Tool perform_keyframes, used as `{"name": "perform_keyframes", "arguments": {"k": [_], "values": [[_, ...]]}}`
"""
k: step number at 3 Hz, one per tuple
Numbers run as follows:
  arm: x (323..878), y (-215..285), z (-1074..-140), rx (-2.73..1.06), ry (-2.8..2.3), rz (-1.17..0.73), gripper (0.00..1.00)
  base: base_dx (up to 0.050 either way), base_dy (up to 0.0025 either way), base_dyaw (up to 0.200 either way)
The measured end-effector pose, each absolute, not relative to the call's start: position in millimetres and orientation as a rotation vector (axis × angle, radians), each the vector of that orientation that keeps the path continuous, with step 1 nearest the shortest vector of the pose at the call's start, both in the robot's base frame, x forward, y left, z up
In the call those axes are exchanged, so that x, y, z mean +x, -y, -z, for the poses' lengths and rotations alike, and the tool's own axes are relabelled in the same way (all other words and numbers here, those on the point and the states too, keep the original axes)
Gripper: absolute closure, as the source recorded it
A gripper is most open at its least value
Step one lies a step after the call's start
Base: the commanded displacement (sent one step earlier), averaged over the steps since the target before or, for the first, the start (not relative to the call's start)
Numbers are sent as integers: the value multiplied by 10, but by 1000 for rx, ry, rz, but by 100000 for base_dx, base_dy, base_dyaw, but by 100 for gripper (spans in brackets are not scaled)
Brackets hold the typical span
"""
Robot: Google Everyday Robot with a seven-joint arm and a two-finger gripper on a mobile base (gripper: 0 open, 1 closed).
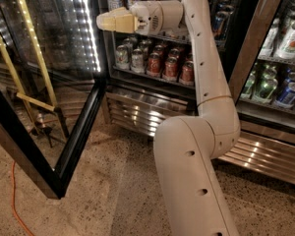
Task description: Open left fridge door
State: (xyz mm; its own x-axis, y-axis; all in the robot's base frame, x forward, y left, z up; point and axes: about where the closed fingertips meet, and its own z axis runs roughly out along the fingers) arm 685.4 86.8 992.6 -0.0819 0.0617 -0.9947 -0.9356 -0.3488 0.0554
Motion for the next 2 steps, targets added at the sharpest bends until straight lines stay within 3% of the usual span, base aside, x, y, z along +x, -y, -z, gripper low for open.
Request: {"name": "perform_keyframes", "arguments": {"k": [1,2], "values": [[6854,-868,-9926,-1371,-1015,-1554,100,0,0,0],[6854,-868,-9926,-1371,-1015,-1554,83,0,0,0]]}}
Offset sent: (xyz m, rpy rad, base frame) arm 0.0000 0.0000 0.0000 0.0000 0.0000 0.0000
